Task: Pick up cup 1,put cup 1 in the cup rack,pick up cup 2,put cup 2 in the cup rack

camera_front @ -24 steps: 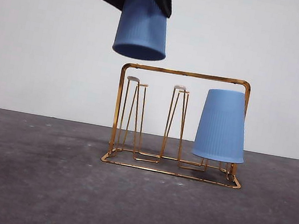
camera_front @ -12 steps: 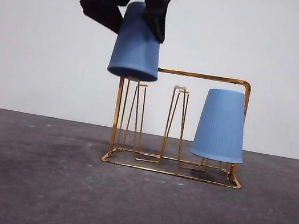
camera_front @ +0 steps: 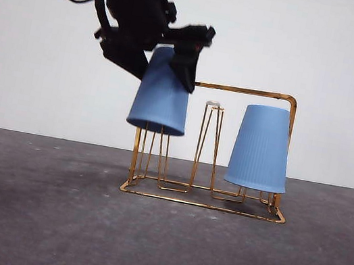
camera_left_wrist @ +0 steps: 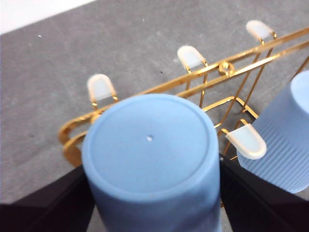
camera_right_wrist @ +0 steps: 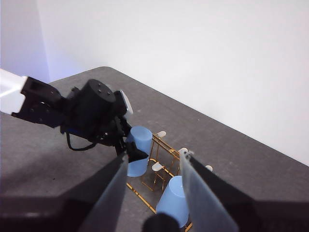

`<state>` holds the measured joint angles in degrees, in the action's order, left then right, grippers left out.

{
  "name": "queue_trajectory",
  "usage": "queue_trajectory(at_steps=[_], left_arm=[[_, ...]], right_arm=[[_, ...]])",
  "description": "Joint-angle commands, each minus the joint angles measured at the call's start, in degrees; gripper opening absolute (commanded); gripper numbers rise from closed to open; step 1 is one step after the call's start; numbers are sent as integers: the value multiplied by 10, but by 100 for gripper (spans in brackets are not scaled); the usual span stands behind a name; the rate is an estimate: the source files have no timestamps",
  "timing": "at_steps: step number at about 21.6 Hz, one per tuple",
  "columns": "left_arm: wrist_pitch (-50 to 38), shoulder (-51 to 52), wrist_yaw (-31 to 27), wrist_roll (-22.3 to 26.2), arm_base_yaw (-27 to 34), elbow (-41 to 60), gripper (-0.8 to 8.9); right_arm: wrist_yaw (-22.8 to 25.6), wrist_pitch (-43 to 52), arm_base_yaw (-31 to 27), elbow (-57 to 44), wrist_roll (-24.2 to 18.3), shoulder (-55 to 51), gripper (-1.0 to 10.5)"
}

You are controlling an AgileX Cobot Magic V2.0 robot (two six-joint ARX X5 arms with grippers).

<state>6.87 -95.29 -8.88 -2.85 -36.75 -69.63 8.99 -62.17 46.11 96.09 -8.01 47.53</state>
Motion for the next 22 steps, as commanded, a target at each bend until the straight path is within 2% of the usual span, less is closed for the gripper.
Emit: queue_trajectory(at_steps=[1,14,20,21,22], left_arm=[[-14,-15,1,-6,2,3,-8],[-1,-68,-1,-21,7,3,-8],[37,-68,0,-21,10,3,8],[45,-68,1,-23,12,3,61],[53,-68,3,-26,14,3,171]], right_arm=[[0,0,0,-2,-2,-2,189],[11,-7,0,-2,-2,-2,189],[11,-8,0,-2,-4,-2,188],[11,-8,0,-2,-4,-2,188],[11,-8,0,-2,-4,-2,188]])
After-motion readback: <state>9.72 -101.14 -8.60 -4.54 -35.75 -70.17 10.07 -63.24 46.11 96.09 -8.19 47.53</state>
